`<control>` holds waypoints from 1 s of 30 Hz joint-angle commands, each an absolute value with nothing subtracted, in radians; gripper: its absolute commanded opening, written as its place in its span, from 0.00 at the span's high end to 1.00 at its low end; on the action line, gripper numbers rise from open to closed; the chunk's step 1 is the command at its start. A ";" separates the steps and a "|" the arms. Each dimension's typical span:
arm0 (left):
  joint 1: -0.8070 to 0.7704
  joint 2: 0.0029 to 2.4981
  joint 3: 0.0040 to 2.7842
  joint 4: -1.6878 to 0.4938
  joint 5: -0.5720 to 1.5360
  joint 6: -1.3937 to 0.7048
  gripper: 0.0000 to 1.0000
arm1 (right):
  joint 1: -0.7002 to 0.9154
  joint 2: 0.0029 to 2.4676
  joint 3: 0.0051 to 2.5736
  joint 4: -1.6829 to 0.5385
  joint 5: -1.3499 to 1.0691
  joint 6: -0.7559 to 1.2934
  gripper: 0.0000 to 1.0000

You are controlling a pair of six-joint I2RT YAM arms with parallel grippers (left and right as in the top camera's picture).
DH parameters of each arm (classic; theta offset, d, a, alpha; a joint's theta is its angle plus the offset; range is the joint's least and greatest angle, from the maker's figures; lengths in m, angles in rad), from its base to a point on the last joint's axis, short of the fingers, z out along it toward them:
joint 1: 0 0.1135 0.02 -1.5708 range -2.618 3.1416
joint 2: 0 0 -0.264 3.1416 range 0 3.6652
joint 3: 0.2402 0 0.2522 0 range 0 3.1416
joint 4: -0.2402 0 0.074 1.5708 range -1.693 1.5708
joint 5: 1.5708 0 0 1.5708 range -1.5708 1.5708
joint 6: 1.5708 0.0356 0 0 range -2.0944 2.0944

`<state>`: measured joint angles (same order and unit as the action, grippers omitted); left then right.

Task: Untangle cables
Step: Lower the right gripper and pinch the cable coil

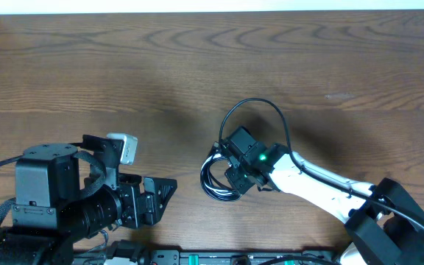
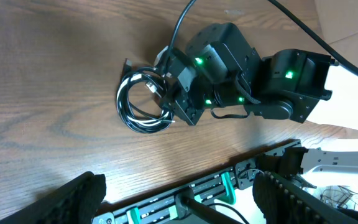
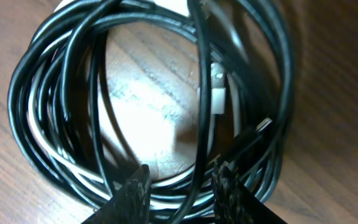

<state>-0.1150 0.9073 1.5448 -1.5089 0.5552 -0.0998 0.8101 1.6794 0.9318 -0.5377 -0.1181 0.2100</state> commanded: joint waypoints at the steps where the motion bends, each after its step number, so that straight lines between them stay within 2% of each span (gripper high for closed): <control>1: -0.119 0.907 1.552 -1.518 0.565 -0.082 0.18 | 0.812 1.688 0.927 -0.523 -0.065 0.239 0.71; 5: -0.119 0.907 1.552 -1.525 0.564 -0.082 0.18 | 0.812 1.688 0.927 -0.504 -0.058 0.239 0.71; 8: -0.119 0.907 1.552 -1.525 0.564 -0.082 0.18 | 0.812 1.688 0.927 -0.497 -0.058 0.239 0.79; 10: -0.119 0.907 1.552 -1.525 0.564 -0.082 0.18 | 0.812 1.688 0.927 -0.495 -0.057 0.240 0.94; 11: -0.119 0.907 1.552 -1.525 0.564 -0.082 0.18 | 0.812 1.688 0.926 -0.493 -0.057 0.240 0.97; 15: -0.119 0.907 1.552 -1.525 0.564 -0.082 0.18 | 0.812 1.688 0.912 -0.478 -0.051 0.266 0.99; 24: -0.119 0.907 1.552 -1.525 0.564 -0.082 0.18 | 0.812 1.688 0.883 -0.463 -0.051 0.285 0.99; 25: -0.119 0.907 1.552 -1.525 0.564 -0.082 0.18 | 0.812 1.688 0.883 -0.463 -0.051 0.285 0.97; 28: -0.119 0.907 1.552 -1.526 0.564 -0.082 0.18 | 0.812 1.688 0.883 -0.462 -0.051 0.286 0.77; 30: -0.119 0.907 1.552 -1.525 0.564 -0.082 0.18 | 0.812 1.688 0.882 -0.462 -0.051 0.286 0.71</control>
